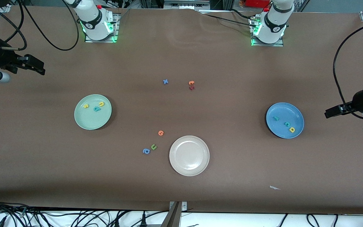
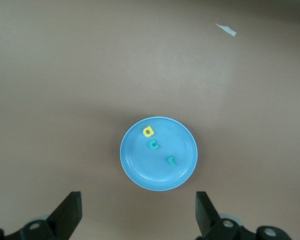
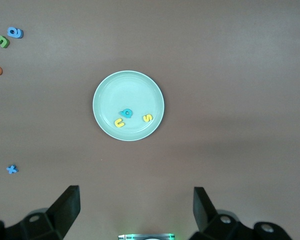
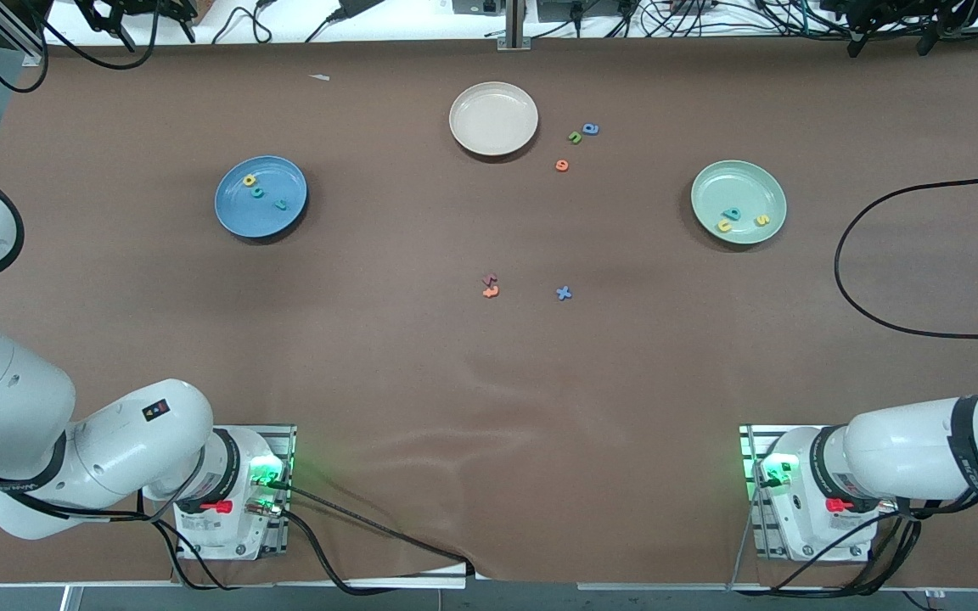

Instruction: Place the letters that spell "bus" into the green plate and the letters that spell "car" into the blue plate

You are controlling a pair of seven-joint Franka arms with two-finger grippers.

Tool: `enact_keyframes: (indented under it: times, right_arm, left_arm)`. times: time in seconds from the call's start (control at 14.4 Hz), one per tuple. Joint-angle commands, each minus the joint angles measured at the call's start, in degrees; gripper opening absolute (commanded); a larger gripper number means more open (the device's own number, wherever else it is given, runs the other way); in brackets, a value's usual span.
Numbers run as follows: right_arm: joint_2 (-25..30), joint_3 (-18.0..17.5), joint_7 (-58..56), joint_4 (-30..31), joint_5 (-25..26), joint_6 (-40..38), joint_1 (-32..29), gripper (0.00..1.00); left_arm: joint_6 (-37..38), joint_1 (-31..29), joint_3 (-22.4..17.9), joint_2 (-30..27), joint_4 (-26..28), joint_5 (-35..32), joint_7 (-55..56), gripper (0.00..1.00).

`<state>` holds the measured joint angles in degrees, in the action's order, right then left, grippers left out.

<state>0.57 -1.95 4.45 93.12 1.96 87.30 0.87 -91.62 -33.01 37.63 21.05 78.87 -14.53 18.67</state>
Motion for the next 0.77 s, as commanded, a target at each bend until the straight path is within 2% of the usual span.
enact_keyframes:
  times: [0.0, 0.14, 0.21, 0.49, 0.7]
  right_arm:
    - [0.14, -0.33, 0.74, -0.57, 0.85, -1.34, -0.17, 1.00]
    - [0.05, -0.42, 0.82, -0.66, 1.03, -0.82, -0.17, 1.00]
    - [-0.04, -0.33, 0.82, -0.57, 0.94, -0.81, -0.17, 1.00]
    - [-0.04, -0.16, 0.91, -0.57, 1.02, -0.64, -0.17, 1.00]
    - [-0.13, -0.07, 0.82, -0.57, 0.85, -0.72, -0.26, 1.00]
  left_arm:
    - [1.44, -0.30, -0.36, -2.23, -1.00, 1.00, -0.91, 1.00]
    - [1.44, 1.36, -2.72, -2.60, -1.00, 1.08, -0.92, 1.00]
    - [1.44, 4.07, -5.43, -2.77, -1.09, 1.08, -1.01, 1.00]
    - [1.27, 15.67, -21.24, -4.08, -1.18, 7.22, -2.75, 0.99]
    - [1.09, 26.47, -34.59, -5.58, -1.18, 11.44, -6.01, 0.99]
